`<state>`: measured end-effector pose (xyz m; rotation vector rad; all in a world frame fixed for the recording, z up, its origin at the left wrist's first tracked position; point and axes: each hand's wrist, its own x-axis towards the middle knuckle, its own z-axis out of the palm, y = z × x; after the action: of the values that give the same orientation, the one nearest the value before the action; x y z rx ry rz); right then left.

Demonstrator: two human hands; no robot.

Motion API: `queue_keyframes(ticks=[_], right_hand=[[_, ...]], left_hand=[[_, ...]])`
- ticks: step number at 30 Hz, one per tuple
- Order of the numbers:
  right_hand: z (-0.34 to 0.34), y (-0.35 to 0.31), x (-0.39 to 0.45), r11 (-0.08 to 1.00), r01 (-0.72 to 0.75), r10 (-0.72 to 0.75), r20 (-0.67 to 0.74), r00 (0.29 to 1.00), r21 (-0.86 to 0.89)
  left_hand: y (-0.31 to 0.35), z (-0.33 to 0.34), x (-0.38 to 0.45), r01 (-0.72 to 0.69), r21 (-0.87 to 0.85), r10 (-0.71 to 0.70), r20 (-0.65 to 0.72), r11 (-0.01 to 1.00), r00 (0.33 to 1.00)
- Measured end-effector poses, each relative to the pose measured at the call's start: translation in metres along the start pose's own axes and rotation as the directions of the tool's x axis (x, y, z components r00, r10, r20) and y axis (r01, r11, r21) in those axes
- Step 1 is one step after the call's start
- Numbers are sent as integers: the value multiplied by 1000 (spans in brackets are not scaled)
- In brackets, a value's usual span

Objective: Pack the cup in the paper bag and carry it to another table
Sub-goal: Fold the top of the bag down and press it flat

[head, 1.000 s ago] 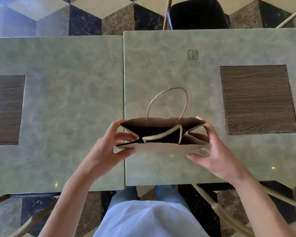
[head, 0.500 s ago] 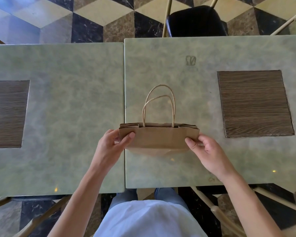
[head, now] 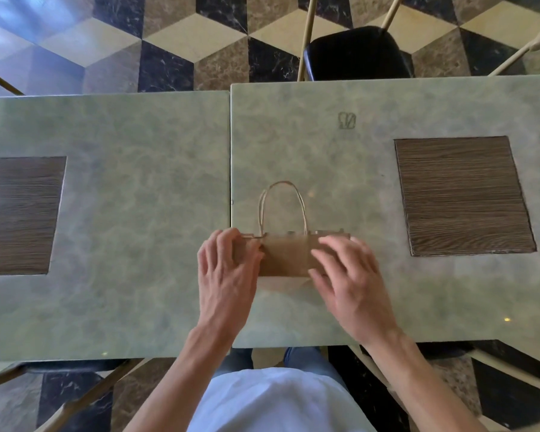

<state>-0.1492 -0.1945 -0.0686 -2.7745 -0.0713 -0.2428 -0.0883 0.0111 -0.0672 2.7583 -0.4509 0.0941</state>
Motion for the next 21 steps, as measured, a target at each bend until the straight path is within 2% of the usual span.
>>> queue_keyframes(ticks=[2, 4, 6, 8, 14, 21], right_hand=[[6, -1, -2, 996, 63, -52, 178, 983, -57], [9, 0, -2, 991, 61, -22, 308, 951, -117], [8, -3, 2, 988, 57, 0, 359, 933, -146], [7, -8, 8, 981, 67, 5, 368, 930, -181], [20, -29, 23, 932, 163, 14, 484, 875, -322], [24, -25, 37, 915, 292, -81, 581, 810, -279]], left_hand=[[2, 3, 2, -95, -17, 95, 52, 995, 994], [3, 6, 3, -133, -1, 131, 197, 991, 972], [2, 7, 2, -198, 45, 171, 347, 979, 922], [-2, 7, 2, -229, 62, 180, 434, 972, 883], [-1, 11, 17, -340, 47, 293, 406, 939, 866], [-4, 21, 27, -477, 149, 364, 466, 866, 806]])
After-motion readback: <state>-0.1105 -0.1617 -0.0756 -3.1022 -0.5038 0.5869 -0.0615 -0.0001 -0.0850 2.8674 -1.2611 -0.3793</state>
